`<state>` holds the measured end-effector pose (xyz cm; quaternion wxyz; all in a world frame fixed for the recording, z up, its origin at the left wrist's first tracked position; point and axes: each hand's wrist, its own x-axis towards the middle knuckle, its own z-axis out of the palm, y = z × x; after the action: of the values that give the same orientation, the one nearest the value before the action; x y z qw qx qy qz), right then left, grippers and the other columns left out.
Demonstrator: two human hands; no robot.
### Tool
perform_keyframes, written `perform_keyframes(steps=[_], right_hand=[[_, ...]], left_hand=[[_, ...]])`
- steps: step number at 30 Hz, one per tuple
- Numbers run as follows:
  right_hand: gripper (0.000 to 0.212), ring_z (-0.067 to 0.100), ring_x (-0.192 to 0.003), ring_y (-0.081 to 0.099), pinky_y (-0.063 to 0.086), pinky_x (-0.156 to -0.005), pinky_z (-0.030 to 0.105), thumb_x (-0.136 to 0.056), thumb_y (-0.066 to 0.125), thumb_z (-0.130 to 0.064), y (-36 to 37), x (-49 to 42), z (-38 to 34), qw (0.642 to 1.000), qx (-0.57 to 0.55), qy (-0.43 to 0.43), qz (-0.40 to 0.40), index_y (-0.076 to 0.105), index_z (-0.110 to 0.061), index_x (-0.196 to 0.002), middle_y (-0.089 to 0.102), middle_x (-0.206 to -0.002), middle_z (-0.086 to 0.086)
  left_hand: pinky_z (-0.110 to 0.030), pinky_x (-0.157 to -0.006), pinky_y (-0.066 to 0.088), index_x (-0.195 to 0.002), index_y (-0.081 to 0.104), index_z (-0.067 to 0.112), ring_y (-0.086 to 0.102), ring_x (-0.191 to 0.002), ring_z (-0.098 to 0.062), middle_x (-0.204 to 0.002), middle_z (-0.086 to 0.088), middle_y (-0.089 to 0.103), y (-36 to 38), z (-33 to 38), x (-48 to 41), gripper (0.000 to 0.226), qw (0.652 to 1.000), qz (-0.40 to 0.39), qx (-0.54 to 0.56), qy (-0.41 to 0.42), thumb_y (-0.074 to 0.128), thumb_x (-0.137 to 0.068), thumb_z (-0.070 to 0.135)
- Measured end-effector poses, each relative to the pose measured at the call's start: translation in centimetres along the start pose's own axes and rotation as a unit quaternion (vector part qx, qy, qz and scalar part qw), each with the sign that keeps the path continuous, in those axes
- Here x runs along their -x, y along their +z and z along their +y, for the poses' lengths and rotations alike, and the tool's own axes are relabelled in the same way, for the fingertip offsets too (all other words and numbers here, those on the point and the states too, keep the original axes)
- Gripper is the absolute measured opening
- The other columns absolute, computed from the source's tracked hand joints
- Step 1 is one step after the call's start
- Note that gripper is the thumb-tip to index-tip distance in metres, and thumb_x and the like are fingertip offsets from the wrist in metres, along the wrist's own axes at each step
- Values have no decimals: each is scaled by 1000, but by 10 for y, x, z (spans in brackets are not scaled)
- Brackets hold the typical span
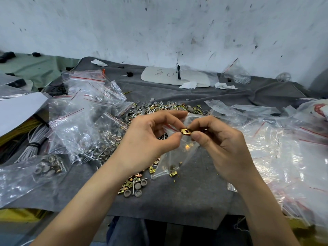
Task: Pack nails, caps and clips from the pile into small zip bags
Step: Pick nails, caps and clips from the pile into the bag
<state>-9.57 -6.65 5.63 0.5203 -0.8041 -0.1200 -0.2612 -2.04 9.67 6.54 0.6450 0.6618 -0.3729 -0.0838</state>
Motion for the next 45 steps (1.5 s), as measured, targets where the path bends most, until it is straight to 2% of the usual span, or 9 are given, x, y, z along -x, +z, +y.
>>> perform_keyframes(steps=[5,9,14,18,23,27,32,38,45], right_hand=[[18,3,-86,62,48,-75,13,-86,64,-15,1,-4,1,999,36,7,-12,59,-29,-97,64,-92,-11],[31,7,-91,63,51,-82,17,-80,74,-8,6,-8,-3,971,222,-86,-36,65,-10,-110,66,-103,-1],[14,11,-76,65,53,-74,26,-76,75,-3,8,-18,-11,964,254,-85,3,71,-6,-89,70,-86,0],[12,11,-74,63,50,-73,23,-73,79,-3,10,-22,-13,956,282,-85,9,71,-5,-82,70,-81,0],[13,17,-76,67,51,-74,25,-76,76,0,16,-20,-12,942,314,-113,33,73,-5,-87,71,-85,5],[16,19,-84,70,54,-80,29,-78,73,1,20,-18,-11,932,331,-143,25,74,-2,-93,73,-92,9],[12,27,-74,66,56,-66,40,-80,70,-1,20,-19,-15,930,355,-101,-12,71,-3,-91,69,-88,9],[19,24,-88,54,45,-79,42,-80,69,-5,17,-29,-24,932,349,18,-99,60,-11,-96,55,-98,1],[29,16,-86,43,39,-78,32,-81,69,-11,16,-36,-27,916,364,72,-152,43,-20,-88,42,-94,-5]], left_hand=[[-8,-73,45,-74,65,14,67,-93,3,-115,4,70,1,-2,-3,25,999,11,-24,-23,67,-80,-10],[-9,-67,43,-63,58,18,63,-75,8,-113,4,71,-1,-4,-8,31,996,18,-81,-30,68,-77,-8],[-34,-58,43,-65,59,22,62,-67,-14,-113,8,71,1,-7,-10,22,992,39,-117,-23,70,-75,6],[-28,-54,40,-68,64,32,51,-54,-15,-111,15,71,0,-7,-10,10,989,63,-131,-16,68,-72,24],[-48,-85,54,-76,74,28,69,-93,-10,-111,13,71,1,-6,-11,11,989,63,-123,-44,66,-70,31],[-27,-85,50,-78,75,24,64,-84,6,-110,15,71,-2,-10,-12,8,987,66,-140,-49,69,-74,22],[-1,-60,35,-76,73,22,50,-56,18,-112,8,71,-2,-16,-12,11,983,58,-176,-16,68,-75,12],[-8,-71,40,-80,75,18,58,-72,15,-103,16,71,-3,-18,-12,19,983,18,-182,-6,72,-76,-1],[4,-61,28,-80,76,3,46,-58,25,-100,4,70,1,-17,-12,11,965,0,-261,41,72,-72,-3]])
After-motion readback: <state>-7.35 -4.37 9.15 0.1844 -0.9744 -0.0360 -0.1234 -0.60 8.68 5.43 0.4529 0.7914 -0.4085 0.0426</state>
